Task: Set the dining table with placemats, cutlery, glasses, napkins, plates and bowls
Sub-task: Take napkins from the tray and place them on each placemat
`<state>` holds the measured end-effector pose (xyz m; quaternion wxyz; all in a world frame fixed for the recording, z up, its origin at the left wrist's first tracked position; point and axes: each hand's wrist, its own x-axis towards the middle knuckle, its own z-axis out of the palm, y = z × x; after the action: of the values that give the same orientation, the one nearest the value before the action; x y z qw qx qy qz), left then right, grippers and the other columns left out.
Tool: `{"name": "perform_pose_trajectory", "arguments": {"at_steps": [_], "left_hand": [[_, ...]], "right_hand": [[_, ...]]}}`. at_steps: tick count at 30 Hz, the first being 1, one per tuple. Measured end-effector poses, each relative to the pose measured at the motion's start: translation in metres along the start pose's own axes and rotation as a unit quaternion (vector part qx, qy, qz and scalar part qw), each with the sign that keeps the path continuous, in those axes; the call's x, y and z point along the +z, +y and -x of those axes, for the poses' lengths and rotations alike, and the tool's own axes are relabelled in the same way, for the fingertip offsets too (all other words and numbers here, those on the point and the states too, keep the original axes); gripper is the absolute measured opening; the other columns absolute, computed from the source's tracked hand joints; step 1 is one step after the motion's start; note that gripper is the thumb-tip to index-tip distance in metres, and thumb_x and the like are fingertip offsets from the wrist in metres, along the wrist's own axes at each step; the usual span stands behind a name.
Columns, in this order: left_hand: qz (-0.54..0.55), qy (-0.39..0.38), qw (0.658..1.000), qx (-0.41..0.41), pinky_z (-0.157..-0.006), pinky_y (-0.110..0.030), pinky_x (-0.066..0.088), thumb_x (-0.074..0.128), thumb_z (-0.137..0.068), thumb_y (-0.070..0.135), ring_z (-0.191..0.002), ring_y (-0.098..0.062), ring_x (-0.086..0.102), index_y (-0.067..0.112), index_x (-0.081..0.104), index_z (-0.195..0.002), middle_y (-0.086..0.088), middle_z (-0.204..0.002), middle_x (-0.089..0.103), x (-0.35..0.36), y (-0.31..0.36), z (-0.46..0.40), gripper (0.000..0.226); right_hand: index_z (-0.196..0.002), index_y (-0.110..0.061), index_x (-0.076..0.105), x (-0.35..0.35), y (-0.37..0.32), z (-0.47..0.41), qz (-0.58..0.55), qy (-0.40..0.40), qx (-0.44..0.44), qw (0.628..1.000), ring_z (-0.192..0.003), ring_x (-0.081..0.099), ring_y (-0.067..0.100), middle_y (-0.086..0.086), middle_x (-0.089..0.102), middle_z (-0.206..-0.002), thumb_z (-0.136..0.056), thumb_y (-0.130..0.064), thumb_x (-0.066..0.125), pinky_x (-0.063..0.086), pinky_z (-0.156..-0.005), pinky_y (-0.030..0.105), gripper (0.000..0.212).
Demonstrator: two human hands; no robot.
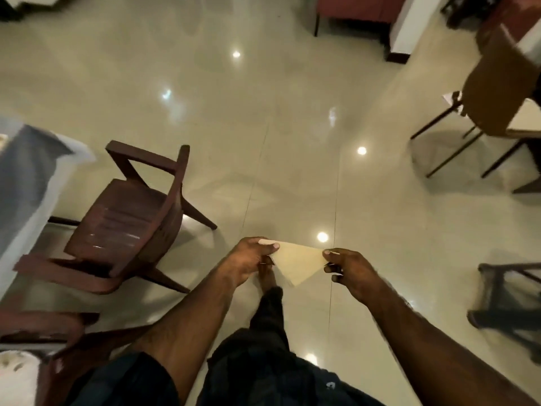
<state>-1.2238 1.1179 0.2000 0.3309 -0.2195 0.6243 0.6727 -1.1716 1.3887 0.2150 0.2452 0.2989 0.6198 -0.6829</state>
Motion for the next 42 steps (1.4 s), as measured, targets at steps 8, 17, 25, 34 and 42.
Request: {"name": "perform_pose_trajectory", "arguments": {"at_steps": [8,17,25,34,42], "left_hand": [[0.016,0.044,0.999,-0.013,-0.072,-0.034,0.059,0.075,-0.096,0.013,-0.077,-0.026,0.078,0.005,0.073,-0.112,-0.012,-0.09,0.079,-0.032,0.149,-0.144,0.018],[0.058,0.122,0.991,0.006,-0.061,-0.028,0.056,0.074,-0.096,0.008,-0.07,-0.025,0.075,0.001,0.073,-0.106,-0.015,-0.087,0.075,-0.094,0.332,-0.3,0.013],[0.194,0.224,0.955,0.03,-0.078,-0.036,0.061,0.075,-0.096,0.013,-0.086,-0.028,0.077,0.001,0.072,-0.115,-0.015,-0.1,0.076,-0.169,0.443,-0.381,0.022],[0.38,0.298,0.872,0.084,-0.08,-0.041,0.054,0.075,-0.095,0.008,-0.078,-0.028,0.074,0.004,0.072,-0.107,-0.015,-0.094,0.075,-0.324,0.515,-0.433,0.013],[0.407,0.352,0.839,0.08,-0.072,-0.034,0.057,0.071,-0.097,0.01,-0.079,-0.028,0.075,0.007,0.073,-0.104,-0.016,-0.094,0.075,-0.518,0.556,-0.424,0.007]], "right_hand": [[-0.107,-0.007,0.077,0.029,-0.167,-0.168,0.046,0.033,-0.005,0.998,-0.076,0.063,0.016,0.004,0.073,-0.089,-0.095,-0.019,0.073,0.044,-0.066,0.03,0.018],[-0.105,-0.009,0.074,0.091,-0.365,-0.369,0.047,-0.064,0.017,0.997,-0.081,0.067,0.019,0.007,0.074,-0.092,-0.094,-0.021,0.074,0.044,-0.073,0.036,0.017],[-0.109,-0.009,0.074,0.209,-0.523,-0.531,0.185,-0.22,0.039,0.957,-0.086,0.069,0.021,0.01,0.075,-0.097,-0.088,-0.009,0.077,0.049,-0.075,0.033,0.021],[-0.113,-0.007,0.071,0.426,-0.641,-0.648,0.33,-0.31,0.026,0.891,-0.086,0.068,0.021,0.01,0.076,-0.1,-0.086,-0.003,0.078,0.048,-0.072,0.031,0.028],[-0.115,-0.01,0.072,0.669,-0.675,-0.688,0.398,-0.356,0.052,0.844,-0.085,0.071,0.023,0.009,0.077,-0.1,-0.085,-0.001,0.077,0.048,-0.079,0.036,0.031]]}}
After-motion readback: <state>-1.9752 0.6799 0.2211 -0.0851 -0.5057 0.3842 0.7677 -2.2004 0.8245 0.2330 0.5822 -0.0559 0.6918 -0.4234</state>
